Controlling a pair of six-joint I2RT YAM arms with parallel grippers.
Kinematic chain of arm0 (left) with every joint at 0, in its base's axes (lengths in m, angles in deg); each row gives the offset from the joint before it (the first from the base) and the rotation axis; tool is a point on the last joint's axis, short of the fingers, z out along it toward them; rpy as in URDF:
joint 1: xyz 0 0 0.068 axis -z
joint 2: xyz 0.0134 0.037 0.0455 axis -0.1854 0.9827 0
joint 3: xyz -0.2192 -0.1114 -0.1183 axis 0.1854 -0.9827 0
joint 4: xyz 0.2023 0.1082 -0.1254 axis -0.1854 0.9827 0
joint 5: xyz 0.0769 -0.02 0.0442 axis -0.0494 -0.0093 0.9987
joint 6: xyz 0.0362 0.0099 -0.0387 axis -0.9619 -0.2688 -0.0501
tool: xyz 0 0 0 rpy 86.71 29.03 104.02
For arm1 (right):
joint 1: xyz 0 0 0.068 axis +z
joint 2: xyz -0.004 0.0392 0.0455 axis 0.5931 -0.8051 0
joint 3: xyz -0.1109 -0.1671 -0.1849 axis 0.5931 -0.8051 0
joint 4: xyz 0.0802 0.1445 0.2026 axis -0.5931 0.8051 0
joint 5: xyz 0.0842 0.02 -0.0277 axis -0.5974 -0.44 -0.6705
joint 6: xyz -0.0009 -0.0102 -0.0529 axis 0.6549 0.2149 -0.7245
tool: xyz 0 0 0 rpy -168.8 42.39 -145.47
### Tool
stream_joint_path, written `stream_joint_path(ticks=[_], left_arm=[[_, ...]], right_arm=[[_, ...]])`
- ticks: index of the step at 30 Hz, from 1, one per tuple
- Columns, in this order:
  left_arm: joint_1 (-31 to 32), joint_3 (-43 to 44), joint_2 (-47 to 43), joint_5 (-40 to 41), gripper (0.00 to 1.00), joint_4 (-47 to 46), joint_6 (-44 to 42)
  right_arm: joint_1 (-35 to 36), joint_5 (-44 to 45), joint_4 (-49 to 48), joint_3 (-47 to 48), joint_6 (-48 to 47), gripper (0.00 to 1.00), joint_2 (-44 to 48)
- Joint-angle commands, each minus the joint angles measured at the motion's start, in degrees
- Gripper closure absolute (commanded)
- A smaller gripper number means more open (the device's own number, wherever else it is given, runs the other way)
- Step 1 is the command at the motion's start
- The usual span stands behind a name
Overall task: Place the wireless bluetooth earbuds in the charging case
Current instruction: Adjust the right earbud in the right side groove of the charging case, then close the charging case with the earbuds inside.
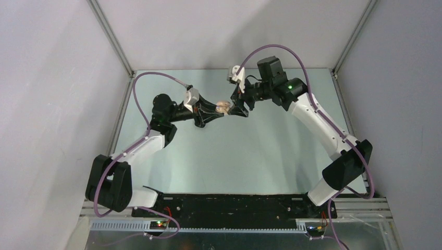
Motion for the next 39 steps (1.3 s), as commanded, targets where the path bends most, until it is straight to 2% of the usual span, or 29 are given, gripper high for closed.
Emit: stream_joint_path(ticks=[1, 15, 34, 39], left_arm=[[0.2, -0.7, -2.2, -0.1, 1.0, -2.0, -1.6], [0.5, -1.0, -2.7, -0.6, 1.0, -2.0, -2.4], [1.0, -1.0, -3.3, -0.9, 1.0, -1.1, -3.0], [0.7, -1.3, -3.5, -0.3, 1.0, -1.0, -2.0]], right_arm=[[0.1, 1.1, -2.3, 1.4, 0.8, 0.32, -0.4], [-1.4, -3.0, -1.8, 2.5, 6.0, 0.32, -2.0], [-2.8, -7.2, -6.0, 4.4, 14.0, 0.33, -4.8], [-3.8, -13.7, -3.5, 4.9, 12.1, 0.31, -3.0]])
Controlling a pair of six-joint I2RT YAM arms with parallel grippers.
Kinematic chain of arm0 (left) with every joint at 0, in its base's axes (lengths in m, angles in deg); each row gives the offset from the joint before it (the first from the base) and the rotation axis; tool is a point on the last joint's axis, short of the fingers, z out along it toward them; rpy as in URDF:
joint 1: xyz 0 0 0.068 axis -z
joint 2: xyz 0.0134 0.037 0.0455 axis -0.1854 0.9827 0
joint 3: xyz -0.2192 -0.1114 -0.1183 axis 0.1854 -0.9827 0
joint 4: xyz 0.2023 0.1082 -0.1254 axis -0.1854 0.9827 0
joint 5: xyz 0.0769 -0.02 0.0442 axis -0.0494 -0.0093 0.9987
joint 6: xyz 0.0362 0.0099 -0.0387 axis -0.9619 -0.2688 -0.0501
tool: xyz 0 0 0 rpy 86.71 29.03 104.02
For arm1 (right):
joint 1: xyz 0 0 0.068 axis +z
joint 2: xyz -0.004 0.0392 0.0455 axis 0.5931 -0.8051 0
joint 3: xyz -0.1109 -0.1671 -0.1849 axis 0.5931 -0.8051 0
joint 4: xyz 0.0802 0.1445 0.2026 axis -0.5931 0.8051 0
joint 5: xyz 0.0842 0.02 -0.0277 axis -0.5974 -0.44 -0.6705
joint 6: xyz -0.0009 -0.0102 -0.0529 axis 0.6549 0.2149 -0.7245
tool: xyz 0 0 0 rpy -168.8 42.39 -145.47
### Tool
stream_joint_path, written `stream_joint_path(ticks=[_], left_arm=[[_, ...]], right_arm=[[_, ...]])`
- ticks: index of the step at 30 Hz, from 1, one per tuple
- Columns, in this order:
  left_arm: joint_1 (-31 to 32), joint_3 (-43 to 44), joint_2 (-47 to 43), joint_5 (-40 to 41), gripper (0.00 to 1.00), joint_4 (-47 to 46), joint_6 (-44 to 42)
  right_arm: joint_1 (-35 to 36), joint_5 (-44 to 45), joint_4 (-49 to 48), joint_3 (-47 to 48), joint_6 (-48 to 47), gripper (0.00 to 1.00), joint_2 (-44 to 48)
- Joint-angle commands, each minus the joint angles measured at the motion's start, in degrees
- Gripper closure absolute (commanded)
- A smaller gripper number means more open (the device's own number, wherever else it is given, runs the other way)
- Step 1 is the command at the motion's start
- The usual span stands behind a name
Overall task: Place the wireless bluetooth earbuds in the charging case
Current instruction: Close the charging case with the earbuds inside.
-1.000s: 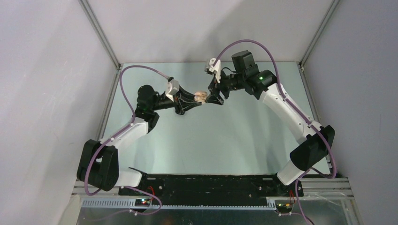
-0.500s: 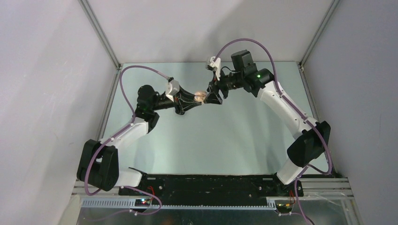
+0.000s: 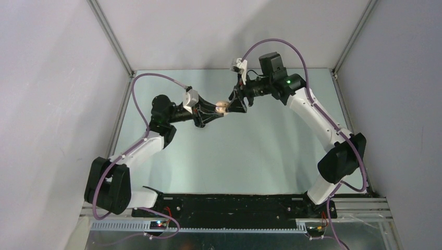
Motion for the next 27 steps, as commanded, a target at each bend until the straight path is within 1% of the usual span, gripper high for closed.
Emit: stream_joint_path(ticks=[1, 4, 9, 12, 15, 18, 21, 24, 27], left_arm=[[0.6, -0.6, -2.5, -0.6, 1.0, -1.2, -0.4], [0.6, -0.4, -2.3, -0.5, 1.0, -1.2, -0.3], [0.6, -0.1, -2.0, -0.2, 1.0, -1.2, 0.7], [0.6, 0.0, -2.0, 2.6, 1.0, -1.1, 2.6], [0.6, -0.1, -1.9, 5.5, 1.0, -1.0, 5.2], [0.6, 0.0, -1.6, 9.7, 1.0, -0.5, 7.6], [0.3, 0.3, -1.2, 13.0, 1.0, 0.6, 10.3], [0.0, 0.6, -0.6, 15.3, 1.0, 2.4, 14.2], [-0.7, 1.2, 0.7, 17.9, 1.0, 3.7, 18.8]], right_arm=[[-1.0, -5.1, -0.3, 2.8, -1.9, 0.31, 2.0], [-0.8, -4.0, 0.7, 1.5, -4.1, 0.3, 2.3], [0.3, -5.7, 2.2, 1.6, -5.9, 0.3, 0.9], [2.5, -5.6, 4.7, 2.9, -9.7, 0.31, 0.5], [4.2, -3.7, 7.3, 2.6, -13.8, 0.31, 1.5], [5.3, -2.4, 7.1, 0.9, -14.8, 0.31, 3.2], [5.9, 1.7, 5.4, -0.6, -15.0, 0.31, 4.8], [7.3, 10.8, 2.7, -2.1, -16.3, 0.31, 5.9], [7.1, 14.5, 0.7, -4.0, -16.2, 0.31, 7.1]])
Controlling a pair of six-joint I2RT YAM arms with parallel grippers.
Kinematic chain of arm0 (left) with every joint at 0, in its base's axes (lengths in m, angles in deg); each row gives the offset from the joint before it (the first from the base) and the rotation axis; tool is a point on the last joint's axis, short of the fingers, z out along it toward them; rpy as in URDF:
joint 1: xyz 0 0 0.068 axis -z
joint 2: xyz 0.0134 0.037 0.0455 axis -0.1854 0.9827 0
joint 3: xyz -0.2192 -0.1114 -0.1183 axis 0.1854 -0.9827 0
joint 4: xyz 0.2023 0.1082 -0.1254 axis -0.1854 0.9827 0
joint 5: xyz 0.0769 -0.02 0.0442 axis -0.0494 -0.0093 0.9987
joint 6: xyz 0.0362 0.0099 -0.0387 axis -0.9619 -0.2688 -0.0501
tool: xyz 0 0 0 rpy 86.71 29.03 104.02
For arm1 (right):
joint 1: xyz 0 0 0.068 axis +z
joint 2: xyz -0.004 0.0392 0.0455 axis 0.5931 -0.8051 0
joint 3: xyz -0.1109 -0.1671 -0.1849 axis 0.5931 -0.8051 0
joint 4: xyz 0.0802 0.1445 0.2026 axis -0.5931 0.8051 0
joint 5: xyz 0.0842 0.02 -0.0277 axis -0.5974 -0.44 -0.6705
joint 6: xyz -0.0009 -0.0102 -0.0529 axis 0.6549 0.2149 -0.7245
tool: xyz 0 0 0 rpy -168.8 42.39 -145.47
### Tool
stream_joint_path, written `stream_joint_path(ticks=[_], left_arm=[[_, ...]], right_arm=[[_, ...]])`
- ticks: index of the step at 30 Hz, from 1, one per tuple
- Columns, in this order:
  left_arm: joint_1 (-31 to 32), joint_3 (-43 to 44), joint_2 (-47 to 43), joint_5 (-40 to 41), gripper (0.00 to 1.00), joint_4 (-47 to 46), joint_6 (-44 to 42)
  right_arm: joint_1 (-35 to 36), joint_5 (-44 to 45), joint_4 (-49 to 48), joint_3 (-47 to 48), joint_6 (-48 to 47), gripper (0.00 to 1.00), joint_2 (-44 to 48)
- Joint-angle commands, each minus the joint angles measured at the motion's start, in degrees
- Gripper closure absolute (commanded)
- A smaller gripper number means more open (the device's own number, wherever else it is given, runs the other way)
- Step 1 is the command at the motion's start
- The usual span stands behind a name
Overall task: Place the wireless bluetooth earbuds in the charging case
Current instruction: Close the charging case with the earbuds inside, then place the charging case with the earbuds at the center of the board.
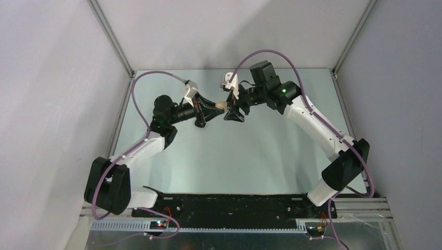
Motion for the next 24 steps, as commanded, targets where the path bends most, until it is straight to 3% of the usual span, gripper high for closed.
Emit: stream_joint_path(ticks=[1, 5, 10, 13, 15, 16, 21, 24], left_arm=[[-1.4, 1.7, 2.4, 8.0, 1.0, 1.3, 8.5], [-1.7, 2.5, 7.7, 4.4, 1.0, 6.1, 9.8], [-1.9, 3.0, 18.1, 4.3, 1.0, 8.7, 15.1], [-1.8, 6.8, 22.5, 5.5, 0.99, 13.3, 16.4], [-1.6, 10.0, 26.1, 6.0, 0.95, 18.7, 16.0], [-1.3, 11.0, 27.1, 6.3, 0.93, 21.1, 15.2], [0.5, 17.8, 32.3, 14.7, 0.8, 38.3, 11.7], [2.3, 19.7, 34.2, 18.0, 0.75, 41.3, 11.4]], right_arm=[[0.8, 9.7, -4.2, -2.2, 0.2, 0.31, 3.9], [-1.0, 16.7, -7.2, -5.8, 2.8, 0.29, 5.8], [-6.7, 14.7, -6.8, -9.2, 8.3, 0.27, 8.7], [-8.6, 14.8, -4.4, -12.1, 7.8, 0.17, 11.7], [-9.4, 15.4, -2.6, -14.6, 6.5, 0.03, 13.7], [-9.6, 15.7, -1.5, -15.4, 6.0, 0.01, 14.2], [-10.8, 15.8, -0.8, -19.1, 5.4, 0.01, 16.0], [-10.9, 15.4, -1.9, -19.5, 5.2, 0.01, 16.0]])
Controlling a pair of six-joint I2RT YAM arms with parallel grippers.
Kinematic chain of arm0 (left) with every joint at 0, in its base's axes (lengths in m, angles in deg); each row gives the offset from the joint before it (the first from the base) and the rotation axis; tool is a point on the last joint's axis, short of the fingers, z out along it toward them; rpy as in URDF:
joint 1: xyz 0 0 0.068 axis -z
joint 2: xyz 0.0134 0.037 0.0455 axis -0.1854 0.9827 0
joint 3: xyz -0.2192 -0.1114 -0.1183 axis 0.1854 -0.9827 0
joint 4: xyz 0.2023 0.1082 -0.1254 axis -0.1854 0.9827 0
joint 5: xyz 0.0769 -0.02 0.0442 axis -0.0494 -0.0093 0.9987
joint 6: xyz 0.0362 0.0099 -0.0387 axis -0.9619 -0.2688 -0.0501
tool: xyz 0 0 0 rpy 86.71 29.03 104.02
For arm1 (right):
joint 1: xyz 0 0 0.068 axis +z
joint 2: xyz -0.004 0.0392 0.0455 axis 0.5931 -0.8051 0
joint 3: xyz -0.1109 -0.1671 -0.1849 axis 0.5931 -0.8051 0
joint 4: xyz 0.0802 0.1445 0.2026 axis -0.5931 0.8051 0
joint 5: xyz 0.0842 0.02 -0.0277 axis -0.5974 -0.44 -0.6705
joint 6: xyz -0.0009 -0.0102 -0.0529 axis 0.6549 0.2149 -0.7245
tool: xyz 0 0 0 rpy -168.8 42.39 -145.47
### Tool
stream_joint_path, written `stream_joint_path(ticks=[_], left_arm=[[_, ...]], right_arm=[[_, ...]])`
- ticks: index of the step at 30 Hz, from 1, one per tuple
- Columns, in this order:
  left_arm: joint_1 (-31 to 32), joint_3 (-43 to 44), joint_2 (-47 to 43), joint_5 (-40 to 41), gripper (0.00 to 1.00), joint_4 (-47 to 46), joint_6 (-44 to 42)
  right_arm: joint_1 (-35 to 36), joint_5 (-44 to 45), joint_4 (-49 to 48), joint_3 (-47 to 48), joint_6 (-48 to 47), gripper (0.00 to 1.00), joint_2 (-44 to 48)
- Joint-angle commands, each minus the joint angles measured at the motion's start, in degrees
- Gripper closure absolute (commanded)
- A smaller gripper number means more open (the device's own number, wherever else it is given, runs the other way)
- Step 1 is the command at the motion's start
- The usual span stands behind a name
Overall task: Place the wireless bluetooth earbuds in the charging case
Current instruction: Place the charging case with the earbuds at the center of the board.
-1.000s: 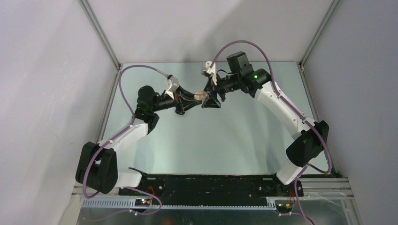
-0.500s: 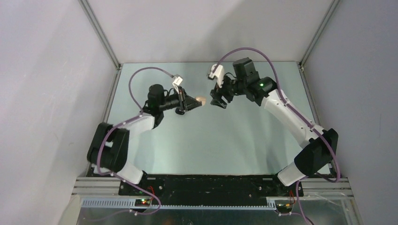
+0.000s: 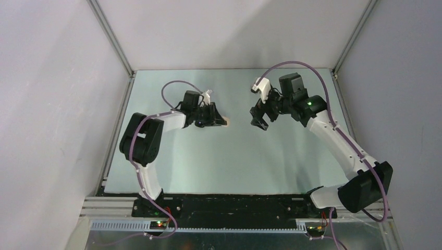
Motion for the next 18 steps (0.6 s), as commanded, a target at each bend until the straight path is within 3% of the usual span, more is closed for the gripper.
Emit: stream_joint_path(ticks=[1, 7, 10, 11, 13, 17, 18], left_arm=[[2.8, 4.2, 3.0, 6.8, 0.75, 10.9, -1.7], [4.6, 6.5, 5.7, 9.9, 0.67, 13.8, -1.2], [4.4, 6.6, 3.9, 14.7, 0.46, 16.7, -1.7], [4.1, 6.6, 3.3, 15.9, 0.21, 17.2, -2.5], [3.4, 6.7, 0.7, 17.2, 0.03, 19.2, -4.2], [0.7, 8.8, -6.3, 19.5, 0.0, 26.2, -8.3], [0.1, 9.9, -8.9, 19.7, 0.0, 28.2, -9.0]], right_arm=[[-0.5, 0.2, -0.7, -0.8, -0.7, 0.01, 1.0], [-0.5, 0.3, -1.2, -0.8, -0.8, 0.01, -0.3], [-0.6, 1.4, -1.7, -0.8, 0.2, 0.01, -0.9], [-0.7, 2.1, -1.9, -0.8, 0.8, 0.01, -0.9], [-1.2, 2.8, -1.9, -0.7, 2.3, 0.01, -0.6], [-2.2, 8.0, -2.4, 0.6, 7.7, 0.01, -1.0], [-2.2, 12.7, -3.7, 0.9, 11.4, 0.01, -1.2]])
